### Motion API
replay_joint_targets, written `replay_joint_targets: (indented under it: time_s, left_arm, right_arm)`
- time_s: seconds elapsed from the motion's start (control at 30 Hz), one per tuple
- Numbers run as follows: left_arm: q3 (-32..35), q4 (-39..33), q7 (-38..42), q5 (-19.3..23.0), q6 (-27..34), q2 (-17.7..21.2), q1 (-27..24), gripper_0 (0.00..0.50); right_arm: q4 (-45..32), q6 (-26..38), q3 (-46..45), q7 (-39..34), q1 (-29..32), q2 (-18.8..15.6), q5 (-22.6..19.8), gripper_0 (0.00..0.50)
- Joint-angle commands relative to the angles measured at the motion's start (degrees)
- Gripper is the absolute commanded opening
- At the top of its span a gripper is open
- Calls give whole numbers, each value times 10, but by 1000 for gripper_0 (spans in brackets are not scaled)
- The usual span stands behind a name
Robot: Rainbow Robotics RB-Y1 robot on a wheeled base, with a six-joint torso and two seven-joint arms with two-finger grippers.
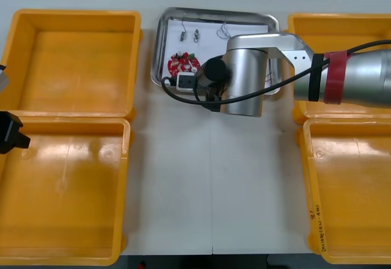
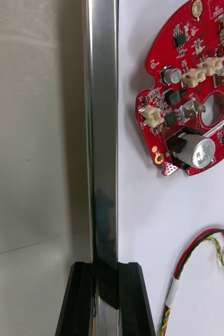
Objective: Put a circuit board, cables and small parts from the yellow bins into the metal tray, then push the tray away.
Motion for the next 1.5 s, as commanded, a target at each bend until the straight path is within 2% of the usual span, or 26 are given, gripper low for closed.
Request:
replay_joint_targets:
  time_s: [0.03,0.2,0.6,0.73,0.77,0.8,0.83,0.87,0.93,1.03,1.07,1.17,1.5]
  left_arm:
    - [19,-16,11,4,4,23,9,500]
    - [19,-16,11,4,4,23,9,500]
    - [19,-16,11,4,4,23,9,500]
    - [19,-16,11,4,4,23,9,500]
    - [19,-16,11,4,4,23,9,500]
    - [19,-16,11,4,4,23,9,500]
    - [19,-16,11,4,4,23,9,500]
    - [19,-16,11,4,4,23,9,500]
    - [19,-16,11,4,4,23,9,500]
    - [19,-16,11,4,4,23,9,500]
    - [19,-16,11,4,4,23,9,500]
    - [19,-16,11,4,4,23,9,500]
    - [19,-16,11,4,4,23,9,500]
  right_arm:
    - [39,-15,-9,33,-27,13,-19,0]
    - [55,-26,-9,45,-32,15,-41,0]
    - [54,-27,-15,57,-35,16,-47,0]
    - [54,-26,-20,60,-35,16,-62,7]
    - [55,-26,-20,61,-35,15,-62,106]
    - [54,-26,-21,61,-35,16,-62,159]
    - [54,-26,-21,61,-35,16,-62,248]
    - [55,-26,-22,62,-35,16,-62,306]
    - [54,-25,-23,62,-35,16,-62,403]
    - [54,-23,-28,62,-35,16,-62,487]
    - [54,-22,-29,62,-35,16,-62,500]
    - [54,-15,-34,62,-35,18,-65,500]
    - [44,65,-93,66,-32,23,-141,500]
